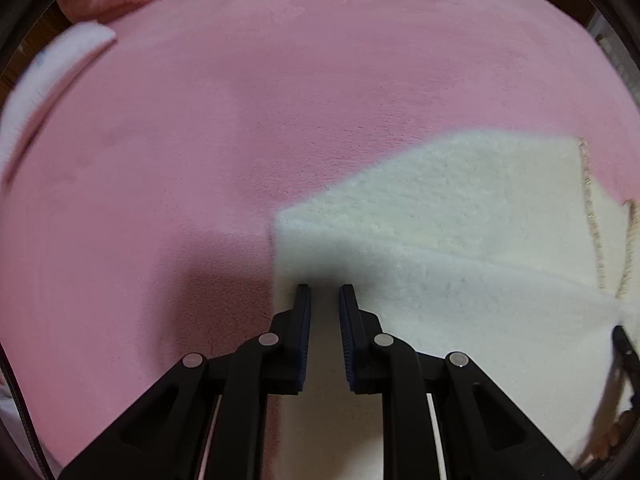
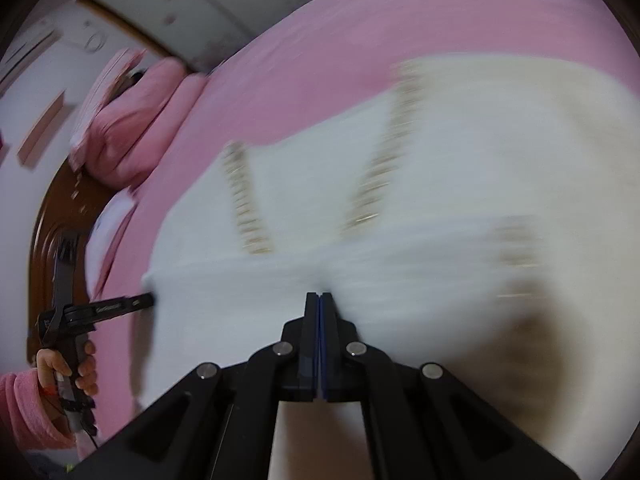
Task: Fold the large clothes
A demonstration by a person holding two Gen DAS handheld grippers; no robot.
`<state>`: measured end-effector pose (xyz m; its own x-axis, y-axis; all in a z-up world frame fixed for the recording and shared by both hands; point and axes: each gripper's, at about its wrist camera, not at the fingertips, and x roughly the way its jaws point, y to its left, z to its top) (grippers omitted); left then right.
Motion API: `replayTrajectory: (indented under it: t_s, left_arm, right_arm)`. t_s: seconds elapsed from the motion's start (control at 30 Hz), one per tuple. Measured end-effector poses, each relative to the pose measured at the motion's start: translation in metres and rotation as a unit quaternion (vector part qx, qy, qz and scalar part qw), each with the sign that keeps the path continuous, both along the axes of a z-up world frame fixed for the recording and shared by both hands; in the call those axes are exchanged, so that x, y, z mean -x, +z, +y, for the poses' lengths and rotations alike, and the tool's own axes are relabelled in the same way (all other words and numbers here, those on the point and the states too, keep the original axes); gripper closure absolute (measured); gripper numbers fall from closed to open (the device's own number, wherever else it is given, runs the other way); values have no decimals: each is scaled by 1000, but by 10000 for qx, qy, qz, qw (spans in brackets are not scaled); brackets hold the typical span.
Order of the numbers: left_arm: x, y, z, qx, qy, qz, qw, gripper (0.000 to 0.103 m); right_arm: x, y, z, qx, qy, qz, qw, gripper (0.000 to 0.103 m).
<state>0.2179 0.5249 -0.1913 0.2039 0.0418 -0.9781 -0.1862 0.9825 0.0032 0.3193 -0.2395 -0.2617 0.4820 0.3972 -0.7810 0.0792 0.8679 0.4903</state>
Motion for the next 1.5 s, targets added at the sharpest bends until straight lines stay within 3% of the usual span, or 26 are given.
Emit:
replayTrajectory:
  t_s: [0.07,0.23,0.37,0.5,0.63,0.7,0.77,0.83,0.93,1.0,1.1,1.17,1.23,1.3,1.37,1.43,1.47,1.5]
  left_arm:
    - [8,6,15,88,-105,-15,9999,89]
    - [56,20,41,-420,-605,140,9972,89]
    - [100,17,40,-474,-899,374,9941,89]
    - [143,29,86,15,-406,449,9982,88]
    - [154,51,118,262,-110,511,9983,89]
    - [142,52,91,538,-160,288,9980,89]
    - [148,62,89,1214,-289,149,9921,89]
    - [152,55,85,1738,-300,475,9832,89]
    - [163,44,76,1856,-102,706,9800,89]
    - [157,32,51,1807,13,720,9809,89]
    - [168,33,79,1743,40,786,9815,96]
    - [181,27,105,1418,-54,784,9868,96]
    - [194,26,130,1186,-121,761,9900,100]
    - [210,31,156,1223,-176,783,9892,102]
    - [223,37,176,1230,-209,744,9894,102]
    - [232,43,178,1080,-269,655,9916,102]
    - [219,36,150,996,-312,625,9926,102]
    - [225,40,153,860,-397,573,9939,102]
  right_arm:
    - [14,4,-16,168,-258,44,9995,103]
    - [34,14,-4,749,-387,143,9963,103]
    - [52,20,2,761,-545,465,9945,103]
    - [85,20,3,710,-610,668,9934,103]
    - [100,29,5,636,-555,652,9943,103]
    - [97,33,15,34,-451,511,9977,98]
    - [87,25,37,-973,-68,568,9936,98]
    - [71,13,82,-1627,467,723,9829,98]
    - [57,0,132,-1660,853,676,9801,98]
    - [48,-10,145,-1649,644,769,9812,98]
    - [38,-18,138,-1668,221,779,9827,103]
    - [41,-16,117,-1478,389,638,9862,103]
    - [47,-5,91,-763,360,367,9958,103]
    - [58,3,48,-369,72,197,9991,103]
    - [67,8,9,352,-477,264,9979,103]
    - [76,10,-16,362,-796,262,9958,103]
    - [75,10,-16,373,-757,334,9959,103]
    - [73,13,-10,583,-683,361,9953,103]
